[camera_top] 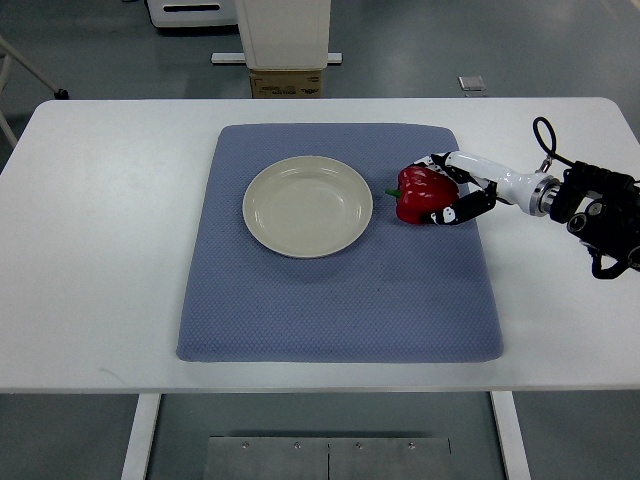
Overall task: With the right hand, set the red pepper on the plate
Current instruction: 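Carry the pepper with the right hand over the cream plate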
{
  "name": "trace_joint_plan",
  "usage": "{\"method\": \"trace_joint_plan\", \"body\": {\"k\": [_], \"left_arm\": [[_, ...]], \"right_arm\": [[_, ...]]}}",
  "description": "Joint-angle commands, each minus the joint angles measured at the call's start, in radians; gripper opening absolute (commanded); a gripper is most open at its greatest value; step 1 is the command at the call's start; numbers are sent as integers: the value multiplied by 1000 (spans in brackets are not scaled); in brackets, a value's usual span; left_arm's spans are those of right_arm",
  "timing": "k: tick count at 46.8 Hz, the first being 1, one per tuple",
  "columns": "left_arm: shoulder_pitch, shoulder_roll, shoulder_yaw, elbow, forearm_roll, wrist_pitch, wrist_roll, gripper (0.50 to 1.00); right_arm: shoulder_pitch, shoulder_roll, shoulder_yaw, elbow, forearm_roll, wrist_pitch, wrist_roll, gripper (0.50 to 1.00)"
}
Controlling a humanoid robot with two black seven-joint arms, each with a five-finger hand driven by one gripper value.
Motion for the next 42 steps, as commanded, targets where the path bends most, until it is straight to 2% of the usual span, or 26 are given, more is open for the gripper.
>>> {"method": "trace_joint_plan", "body": {"k": [1, 18, 42], "left_arm": [[0, 0, 0, 0, 0, 0, 0, 1000], [0, 0, 0, 0, 0, 0, 0, 1000], [0, 0, 0, 2, 0, 0, 0, 1000]], "right_arm": [[15, 6, 1, 0, 8, 0, -25, 500], [78, 80, 7, 3, 26, -2, -127, 500], [107, 250, 9, 5, 26, -5, -208, 500]]}}
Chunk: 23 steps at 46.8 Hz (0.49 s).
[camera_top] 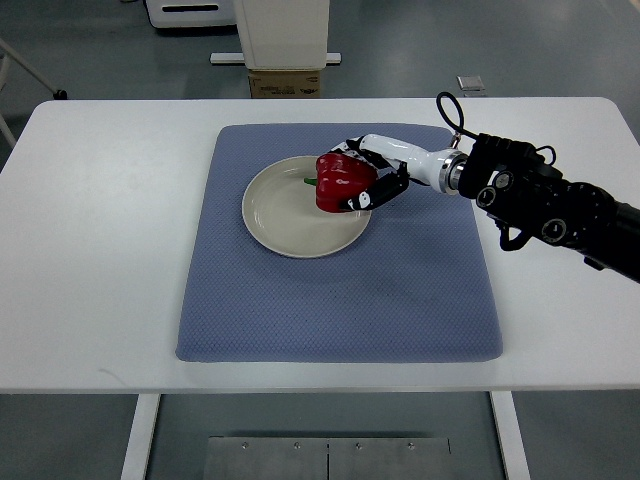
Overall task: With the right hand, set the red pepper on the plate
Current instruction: 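Carry the pepper with the right hand over the cream plate, then lower the pepper onto the plate and open the right hand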
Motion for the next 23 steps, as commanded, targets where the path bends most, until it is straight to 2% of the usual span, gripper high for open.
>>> {"method": "trace_joint_plan", "body": {"k": [1, 16, 23], "left_arm": [[0, 0, 0, 0, 0, 0, 0, 1000], [0, 0, 0, 0, 0, 0, 0, 1000], [0, 0, 0, 0, 0, 0, 0, 1000]], "right_arm": [[0, 26, 1, 0, 0, 0, -10, 500], [-11, 118, 1, 3, 0, -23, -36, 500], [-25, 120, 1, 5, 0, -38, -36, 500]]}}
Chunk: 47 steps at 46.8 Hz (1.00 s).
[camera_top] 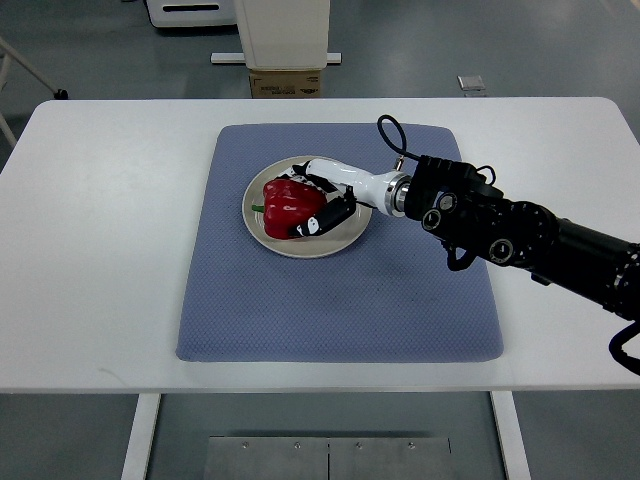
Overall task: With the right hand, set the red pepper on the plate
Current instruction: 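Lower the pepper onto the plate and open the right hand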
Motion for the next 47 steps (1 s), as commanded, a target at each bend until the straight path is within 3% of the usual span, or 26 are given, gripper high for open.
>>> {"method": "trace_joint_plan", "body": {"k": [1, 16, 18, 22, 26, 29, 30, 47], "left_arm": [[0, 0, 0, 0, 0, 0, 0, 1000], [0, 0, 0, 0, 0, 0, 0, 1000], [0, 0, 0, 0, 0, 0, 0, 1000], [0, 0, 0, 0, 0, 0, 0, 1000], [0, 0, 0, 0, 0, 0, 0, 1000], [0, 0, 0, 0, 0, 0, 0, 1000], [0, 0, 0, 0, 0, 0, 0, 1000], [0, 0, 0, 0, 0, 0, 0, 1000]], "right_arm": [[-8, 0, 0, 0, 0, -5, 0, 500], [-20, 0, 1, -2, 0, -10, 3, 500], [-22, 0, 1, -2, 0, -10, 4, 618], [-28, 0, 10, -3, 0, -10, 4, 798], [-34, 0, 26, -3, 0, -10, 4, 859], [-35, 0, 40, -3, 8, -10, 4, 978], [-38, 0, 43, -3, 9, -11, 4, 993], [-37, 0, 58, -11, 23, -17, 4, 1000]]}}
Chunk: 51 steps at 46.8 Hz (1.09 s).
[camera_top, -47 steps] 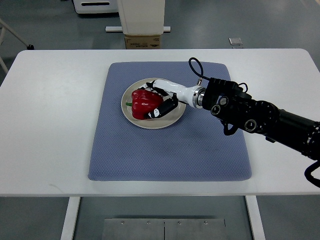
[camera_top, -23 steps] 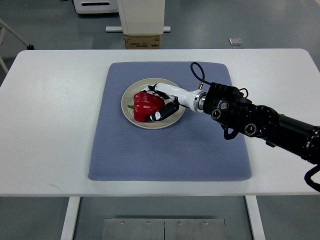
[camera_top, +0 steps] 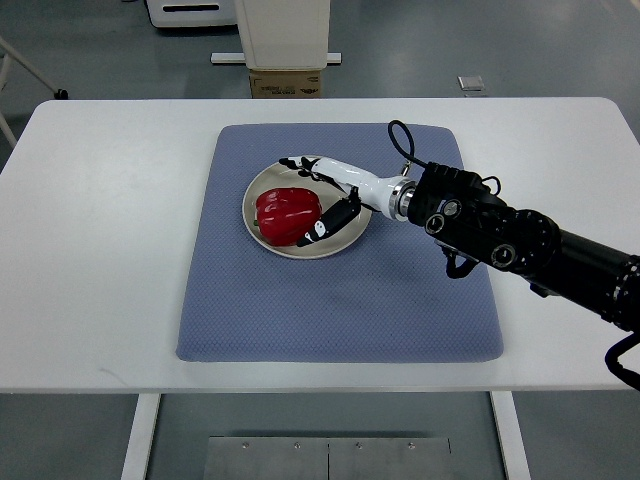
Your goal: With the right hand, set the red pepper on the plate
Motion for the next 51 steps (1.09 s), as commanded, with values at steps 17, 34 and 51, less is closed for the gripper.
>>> {"method": "trace_joint_plan", "body": {"k": [17, 34, 51], "left_arm": [[0, 0, 0, 0, 0, 0, 0, 1000], [0, 0, 0, 0, 0, 0, 0, 1000], [0, 0, 0, 0, 0, 0, 0, 1000]], "right_arm": [[0, -100, 81, 2, 145, -48, -5, 1000], [-130, -155, 478, -2, 153, -47, -126, 1000], [-229, -109, 787, -39, 153, -47, -158, 1000]]}}
